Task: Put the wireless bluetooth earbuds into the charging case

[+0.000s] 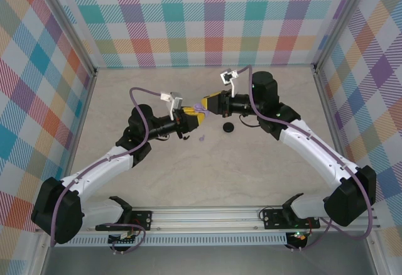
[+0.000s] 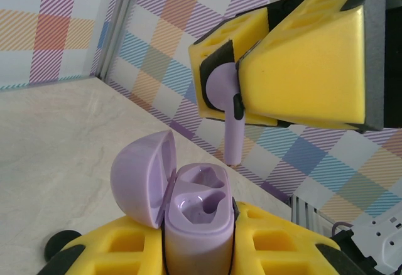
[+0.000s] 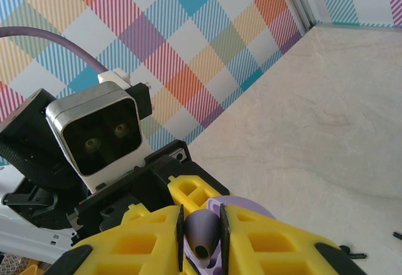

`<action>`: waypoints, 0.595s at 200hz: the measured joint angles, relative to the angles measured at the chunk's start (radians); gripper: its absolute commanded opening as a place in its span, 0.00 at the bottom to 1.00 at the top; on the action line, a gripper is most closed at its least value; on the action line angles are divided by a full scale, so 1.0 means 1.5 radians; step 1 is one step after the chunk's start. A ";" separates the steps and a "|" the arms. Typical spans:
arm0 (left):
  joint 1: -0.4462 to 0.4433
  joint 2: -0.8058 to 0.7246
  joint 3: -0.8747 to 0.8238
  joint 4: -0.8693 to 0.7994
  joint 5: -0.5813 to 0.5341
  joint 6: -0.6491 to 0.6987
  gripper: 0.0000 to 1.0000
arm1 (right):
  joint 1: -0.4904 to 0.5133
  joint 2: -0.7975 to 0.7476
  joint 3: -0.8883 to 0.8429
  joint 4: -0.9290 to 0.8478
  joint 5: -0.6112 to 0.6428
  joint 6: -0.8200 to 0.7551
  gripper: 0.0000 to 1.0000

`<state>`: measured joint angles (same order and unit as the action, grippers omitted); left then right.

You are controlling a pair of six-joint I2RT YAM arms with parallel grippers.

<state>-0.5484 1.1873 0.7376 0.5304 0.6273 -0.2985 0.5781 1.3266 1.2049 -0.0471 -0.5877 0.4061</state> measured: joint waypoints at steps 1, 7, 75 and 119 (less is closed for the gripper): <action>0.000 0.000 0.000 0.000 0.000 0.000 0.19 | 0.000 0.000 0.000 0.000 0.000 0.000 0.24; 0.000 0.000 0.000 0.000 0.000 0.000 0.19 | 0.000 0.001 0.000 -0.001 0.000 -0.002 0.24; 0.000 -0.010 0.000 -0.001 -0.008 0.000 0.18 | 0.000 0.002 0.000 -0.014 0.001 -0.003 0.24; 0.000 -0.011 0.000 -0.001 -0.012 0.000 0.18 | 0.000 0.004 0.000 -0.017 0.000 -0.003 0.24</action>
<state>-0.5484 1.1709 0.7376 0.5297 0.6090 -0.2989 0.5785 1.3331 1.2049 -0.0723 -0.5873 0.4015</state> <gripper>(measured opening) 0.225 0.236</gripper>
